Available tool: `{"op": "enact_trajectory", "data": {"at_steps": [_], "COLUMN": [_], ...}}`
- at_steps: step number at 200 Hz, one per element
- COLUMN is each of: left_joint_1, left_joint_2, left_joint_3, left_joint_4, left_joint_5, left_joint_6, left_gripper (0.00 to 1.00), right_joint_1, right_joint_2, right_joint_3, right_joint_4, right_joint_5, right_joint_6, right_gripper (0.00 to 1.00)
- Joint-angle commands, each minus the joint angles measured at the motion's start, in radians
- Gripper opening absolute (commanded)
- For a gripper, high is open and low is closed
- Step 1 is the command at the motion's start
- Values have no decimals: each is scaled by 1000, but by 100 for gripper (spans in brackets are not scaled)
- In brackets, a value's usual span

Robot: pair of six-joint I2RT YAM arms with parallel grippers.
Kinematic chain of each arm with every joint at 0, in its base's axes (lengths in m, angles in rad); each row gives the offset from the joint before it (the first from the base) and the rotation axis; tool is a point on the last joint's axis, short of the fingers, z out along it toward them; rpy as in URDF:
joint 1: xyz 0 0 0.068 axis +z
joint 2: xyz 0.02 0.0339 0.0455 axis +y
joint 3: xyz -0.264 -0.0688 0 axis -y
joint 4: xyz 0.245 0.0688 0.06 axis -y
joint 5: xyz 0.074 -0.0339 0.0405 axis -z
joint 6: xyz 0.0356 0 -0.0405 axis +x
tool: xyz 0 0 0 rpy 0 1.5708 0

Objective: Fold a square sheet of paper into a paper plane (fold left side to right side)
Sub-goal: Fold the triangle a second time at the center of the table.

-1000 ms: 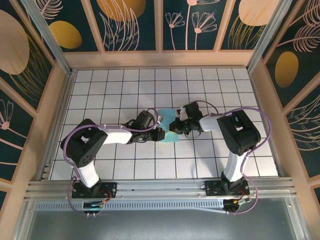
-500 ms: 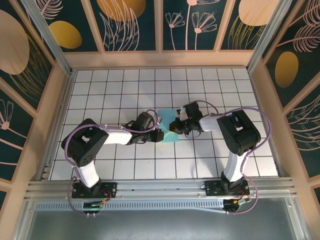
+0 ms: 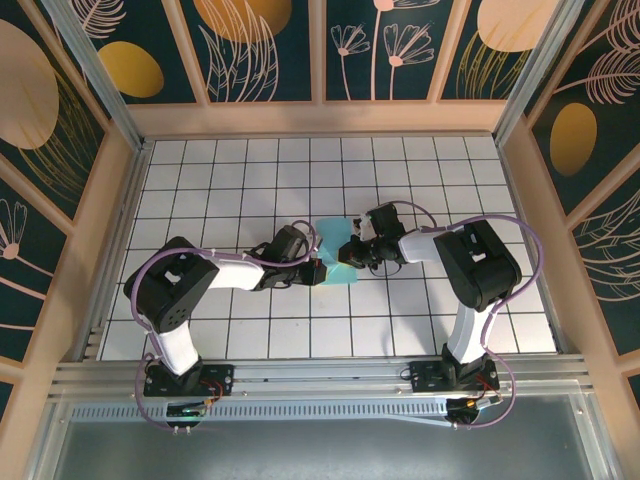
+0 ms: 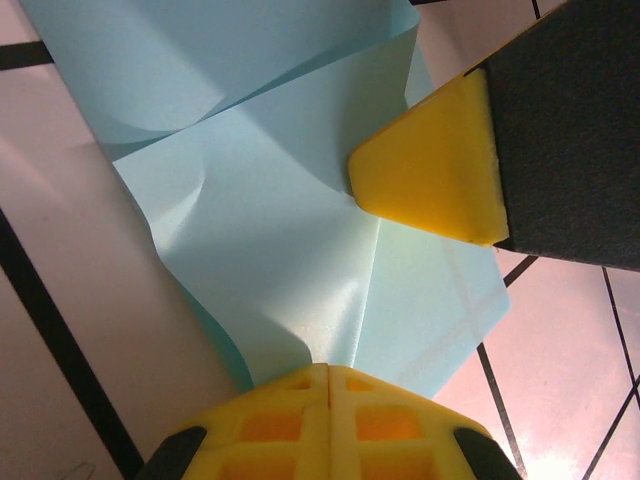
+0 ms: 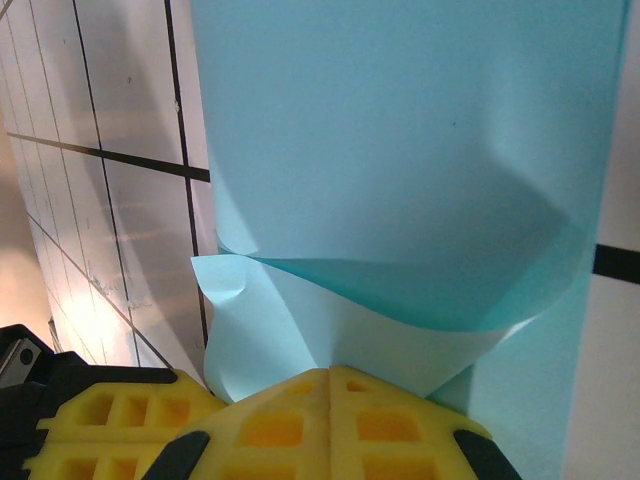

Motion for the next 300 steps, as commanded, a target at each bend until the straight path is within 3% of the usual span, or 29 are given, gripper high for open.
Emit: {"op": "enact_trajectory", "data": {"at_steps": [1, 83, 148, 300], "left_joint_1": [-3, -3, -5, -4], "left_joint_2": [17, 27, 24, 41], "left_joint_3": [-22, -26, -20, -23], "left_joint_4": [-20, -13, -34, -58], "left_joint_5": [-33, -29, -35, -57], "left_joint_6": [20, 22, 31, 24], "left_gripper": [0, 0, 0, 0], "right_joint_1": [14, 35, 96, 73], "right_joint_2": [4, -94, -47, 25], "right_joint_3": [-2, 7, -29, 45], "right_joint_4": [-39, -13, 63, -73], "right_joint_5": [13, -4, 0, 126], "right_joint_6": [-27, -24, 32, -64], "right_gripper": [0, 0, 0, 0]}}
